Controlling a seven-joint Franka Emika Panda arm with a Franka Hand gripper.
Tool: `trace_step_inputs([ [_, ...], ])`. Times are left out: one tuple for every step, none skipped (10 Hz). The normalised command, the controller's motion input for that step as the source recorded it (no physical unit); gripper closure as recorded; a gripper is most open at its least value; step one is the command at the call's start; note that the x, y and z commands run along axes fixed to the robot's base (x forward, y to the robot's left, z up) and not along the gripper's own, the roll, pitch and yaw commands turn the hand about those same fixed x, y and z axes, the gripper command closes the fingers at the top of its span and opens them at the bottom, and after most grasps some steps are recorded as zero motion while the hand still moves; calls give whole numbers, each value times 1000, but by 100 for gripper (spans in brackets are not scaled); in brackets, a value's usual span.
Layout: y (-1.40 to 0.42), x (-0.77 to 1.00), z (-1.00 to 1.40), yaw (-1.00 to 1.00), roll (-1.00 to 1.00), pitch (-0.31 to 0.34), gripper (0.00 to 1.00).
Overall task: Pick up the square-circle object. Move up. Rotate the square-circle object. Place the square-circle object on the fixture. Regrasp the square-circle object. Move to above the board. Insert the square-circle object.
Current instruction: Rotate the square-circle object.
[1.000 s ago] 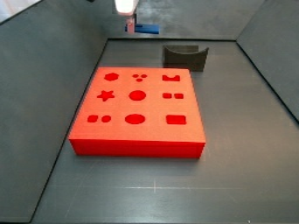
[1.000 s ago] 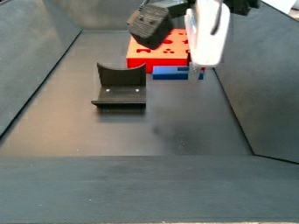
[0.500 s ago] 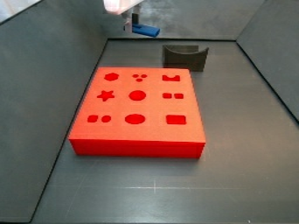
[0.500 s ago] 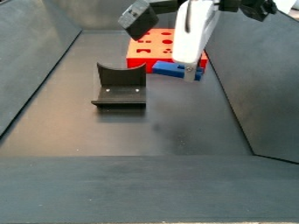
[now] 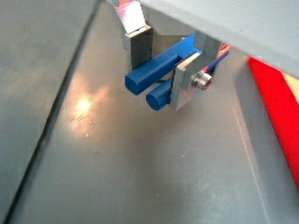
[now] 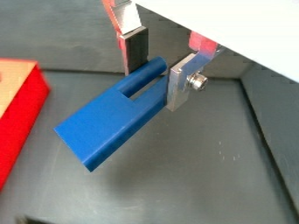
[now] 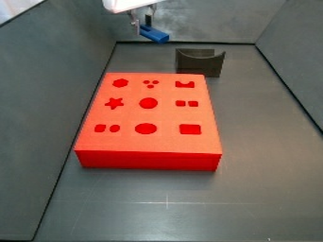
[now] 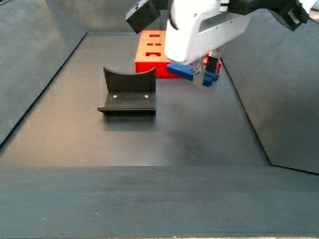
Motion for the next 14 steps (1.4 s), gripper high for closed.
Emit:
trace_step_inputs([
  [18, 9, -30, -1000, 2, -7, 100],
  [18, 9, -30, -1000, 2, -8, 100],
  [18, 9, -30, -1000, 2, -8, 100],
  [18, 9, -30, -1000, 2, -9, 100],
  [18, 8, -30, -1000, 2, -10, 100],
  [19, 8, -30, -1000, 2, -11, 100],
  [19, 8, -30, -1000, 2, -13, 100],
  [19, 7, -30, -1000, 3, -15, 100],
  [19, 7, -31, -1000, 3, -18, 100],
  [19, 6, -31, -721, 3, -19, 100],
  [19, 6, -31, -567, 3, -18, 100],
  [19, 6, -31, -333, 3, -18, 100],
  [19, 6, -31, -223, 3, -18, 100],
  [0, 0, -1000, 0, 0, 0, 100],
])
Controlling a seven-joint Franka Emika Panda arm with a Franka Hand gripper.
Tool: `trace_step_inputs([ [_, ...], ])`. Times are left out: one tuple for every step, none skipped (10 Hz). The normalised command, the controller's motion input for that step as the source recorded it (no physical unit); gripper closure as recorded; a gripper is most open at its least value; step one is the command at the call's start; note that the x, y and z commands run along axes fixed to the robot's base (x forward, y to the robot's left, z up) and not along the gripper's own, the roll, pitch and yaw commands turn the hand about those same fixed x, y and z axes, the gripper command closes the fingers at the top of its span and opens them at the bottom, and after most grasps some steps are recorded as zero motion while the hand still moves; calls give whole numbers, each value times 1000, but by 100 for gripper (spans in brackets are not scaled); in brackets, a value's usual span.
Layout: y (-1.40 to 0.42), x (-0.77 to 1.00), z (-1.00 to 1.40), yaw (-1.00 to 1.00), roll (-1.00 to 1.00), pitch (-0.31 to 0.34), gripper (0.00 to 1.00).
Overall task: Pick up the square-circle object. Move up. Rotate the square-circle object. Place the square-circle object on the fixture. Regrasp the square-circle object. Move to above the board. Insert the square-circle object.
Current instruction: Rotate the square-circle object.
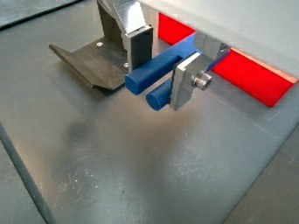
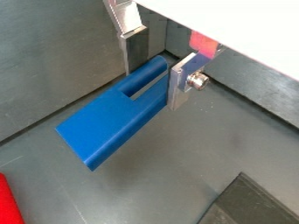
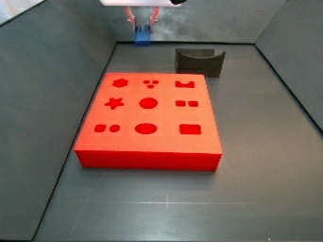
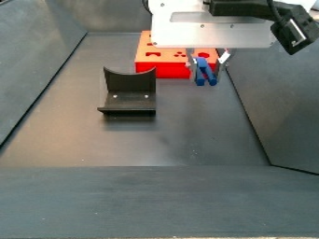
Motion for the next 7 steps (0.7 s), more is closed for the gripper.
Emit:
trace_step_inputs([
  [1, 5, -1000, 36, 0, -6, 100],
  [0, 20, -1000, 41, -11, -18, 100],
  [0, 27, -1000, 35, -27, -24, 100],
  [3, 33, -1000, 29, -37, -27, 100],
  [4, 46, -945, 19, -66, -27, 100],
  [6, 49, -855, 15, -77, -27, 100],
  [13, 49, -682, 10, -98, -29, 100],
])
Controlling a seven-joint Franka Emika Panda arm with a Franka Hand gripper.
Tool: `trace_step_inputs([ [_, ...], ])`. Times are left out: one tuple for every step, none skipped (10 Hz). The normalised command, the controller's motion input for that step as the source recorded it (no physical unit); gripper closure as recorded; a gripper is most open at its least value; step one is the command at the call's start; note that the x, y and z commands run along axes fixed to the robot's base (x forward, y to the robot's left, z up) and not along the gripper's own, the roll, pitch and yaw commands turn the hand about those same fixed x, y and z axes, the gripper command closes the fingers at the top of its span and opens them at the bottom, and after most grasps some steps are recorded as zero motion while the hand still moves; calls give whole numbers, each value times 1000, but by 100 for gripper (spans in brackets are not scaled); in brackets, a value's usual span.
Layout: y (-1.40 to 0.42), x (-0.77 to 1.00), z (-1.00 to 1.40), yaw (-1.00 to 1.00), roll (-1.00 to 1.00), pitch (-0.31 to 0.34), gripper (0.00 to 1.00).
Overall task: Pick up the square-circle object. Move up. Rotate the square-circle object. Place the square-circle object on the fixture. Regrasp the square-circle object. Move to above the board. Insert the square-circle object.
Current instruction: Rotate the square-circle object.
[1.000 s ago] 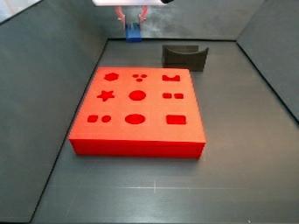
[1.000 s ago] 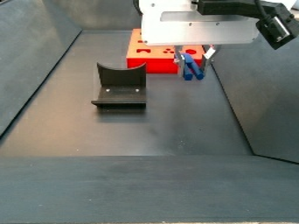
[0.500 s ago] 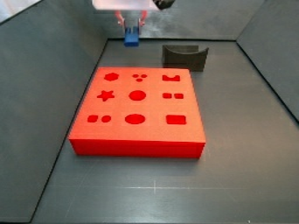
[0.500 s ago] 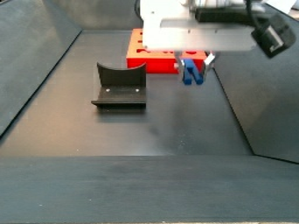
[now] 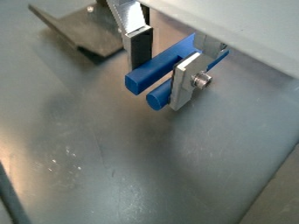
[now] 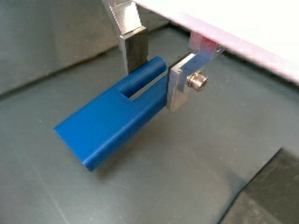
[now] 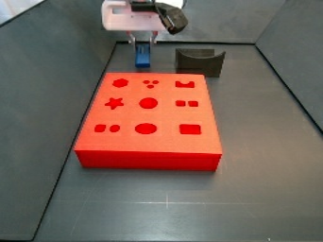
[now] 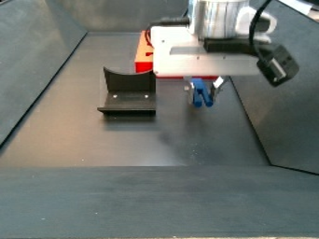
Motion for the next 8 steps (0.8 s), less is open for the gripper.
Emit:
trace_step_inputs([
  [13, 47, -525, 7, -117, -32, 100],
  [15, 45, -415, 8, -128, -38, 100],
  [15, 42, -312, 8, -139, -43, 100],
  [19, 40, -212, 10, -148, -50, 100],
  [0, 0, 0, 0, 0, 0, 0],
  [0, 0, 1000, 0, 0, 0, 0],
  [0, -4, 1000, 0, 0, 8, 0],
  [3, -15, 1000, -6, 9, 35, 0],
])
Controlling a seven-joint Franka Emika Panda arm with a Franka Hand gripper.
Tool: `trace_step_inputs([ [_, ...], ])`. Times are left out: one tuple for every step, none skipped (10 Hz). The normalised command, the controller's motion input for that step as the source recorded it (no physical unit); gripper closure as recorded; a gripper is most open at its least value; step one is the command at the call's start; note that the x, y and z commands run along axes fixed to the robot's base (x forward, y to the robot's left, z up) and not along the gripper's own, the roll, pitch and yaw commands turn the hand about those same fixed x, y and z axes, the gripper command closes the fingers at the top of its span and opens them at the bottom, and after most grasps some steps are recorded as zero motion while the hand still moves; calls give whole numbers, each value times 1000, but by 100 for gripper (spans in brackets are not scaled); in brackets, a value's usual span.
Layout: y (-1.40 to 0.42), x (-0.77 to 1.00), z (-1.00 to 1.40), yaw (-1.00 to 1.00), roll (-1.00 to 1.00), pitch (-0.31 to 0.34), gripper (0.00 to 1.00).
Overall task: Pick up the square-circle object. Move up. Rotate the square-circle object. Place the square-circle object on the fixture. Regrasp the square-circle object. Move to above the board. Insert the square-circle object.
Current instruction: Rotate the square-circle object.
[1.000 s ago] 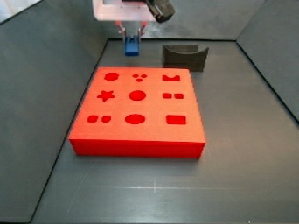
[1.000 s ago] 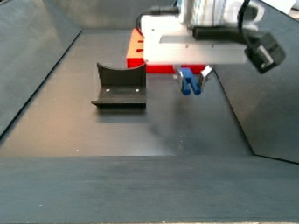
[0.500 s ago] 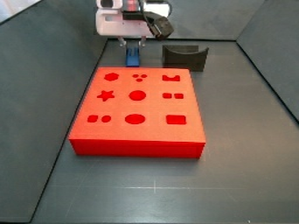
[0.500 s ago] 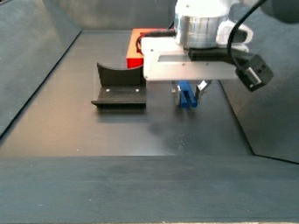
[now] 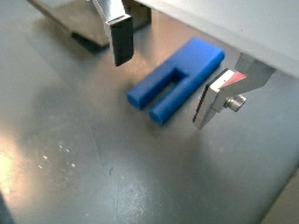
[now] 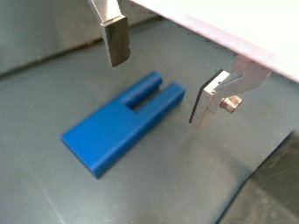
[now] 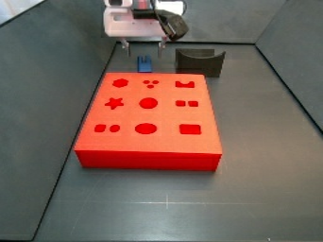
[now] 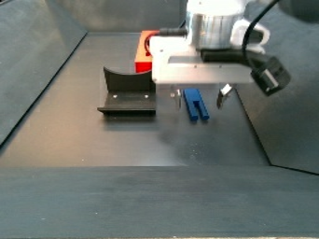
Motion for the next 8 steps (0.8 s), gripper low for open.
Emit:
trace_step_inputs([
  [6, -15, 1000, -11, 18, 60, 0],
  [7, -12, 1000, -15, 26, 69, 0],
  [11, -21, 1000, -23, 50, 78, 0],
  [12, -28, 1000, -24, 65, 74, 0],
  [10, -34, 1000, -18, 76, 71, 0],
  [7, -35, 825, -9, 88, 70, 0],
  [4, -34, 681, -4, 97, 71, 0],
  [0, 0, 0, 1000, 0, 0, 0],
])
